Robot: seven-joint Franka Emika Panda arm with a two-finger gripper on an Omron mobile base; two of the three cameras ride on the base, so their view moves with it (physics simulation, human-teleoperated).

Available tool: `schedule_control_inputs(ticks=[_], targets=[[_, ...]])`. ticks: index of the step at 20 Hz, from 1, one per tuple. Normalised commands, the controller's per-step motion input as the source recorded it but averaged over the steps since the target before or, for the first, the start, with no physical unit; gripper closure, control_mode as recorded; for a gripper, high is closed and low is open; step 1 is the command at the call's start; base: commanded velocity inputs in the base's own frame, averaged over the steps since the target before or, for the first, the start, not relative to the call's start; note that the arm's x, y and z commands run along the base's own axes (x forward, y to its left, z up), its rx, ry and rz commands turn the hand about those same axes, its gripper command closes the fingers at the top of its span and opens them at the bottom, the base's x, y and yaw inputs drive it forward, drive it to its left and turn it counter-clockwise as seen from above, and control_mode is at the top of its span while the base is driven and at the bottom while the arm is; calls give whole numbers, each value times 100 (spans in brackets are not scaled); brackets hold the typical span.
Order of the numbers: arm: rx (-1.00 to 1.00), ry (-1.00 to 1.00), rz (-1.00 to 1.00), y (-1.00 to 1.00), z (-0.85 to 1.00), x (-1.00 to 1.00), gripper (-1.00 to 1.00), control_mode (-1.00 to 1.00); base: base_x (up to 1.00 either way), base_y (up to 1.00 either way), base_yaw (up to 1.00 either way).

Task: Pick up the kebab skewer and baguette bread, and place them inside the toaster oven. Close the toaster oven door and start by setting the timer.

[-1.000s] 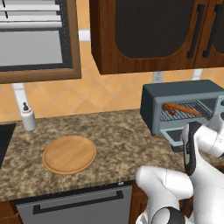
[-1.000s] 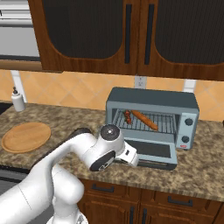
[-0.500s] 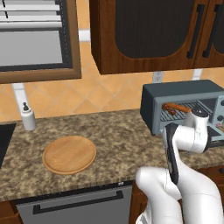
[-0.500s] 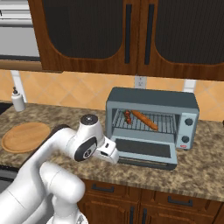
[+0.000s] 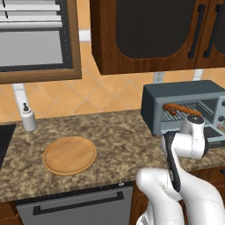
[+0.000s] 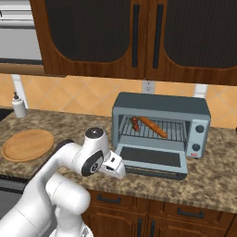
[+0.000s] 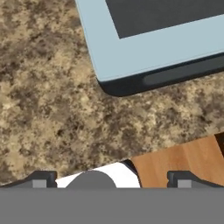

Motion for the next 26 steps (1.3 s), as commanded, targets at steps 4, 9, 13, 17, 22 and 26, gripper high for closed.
schedule_control_inputs(ticks=[4,9,13,17,22,26], targets=[[0,0,0,-10,-22,22,-100,-100,0,0,0],[0,0,0,-3,-17,20,-100,-100,0,0,0],[0,0,-1,0,-23,27,-100,-100,0,0,0],[0,0,-1,0,-26,19,-100,-100,0,0,0],[0,-2,-1,0,-32,4,-100,-100,0,0,0],[0,-2,0,0,-34,3,-100,-100,0,0,0]])
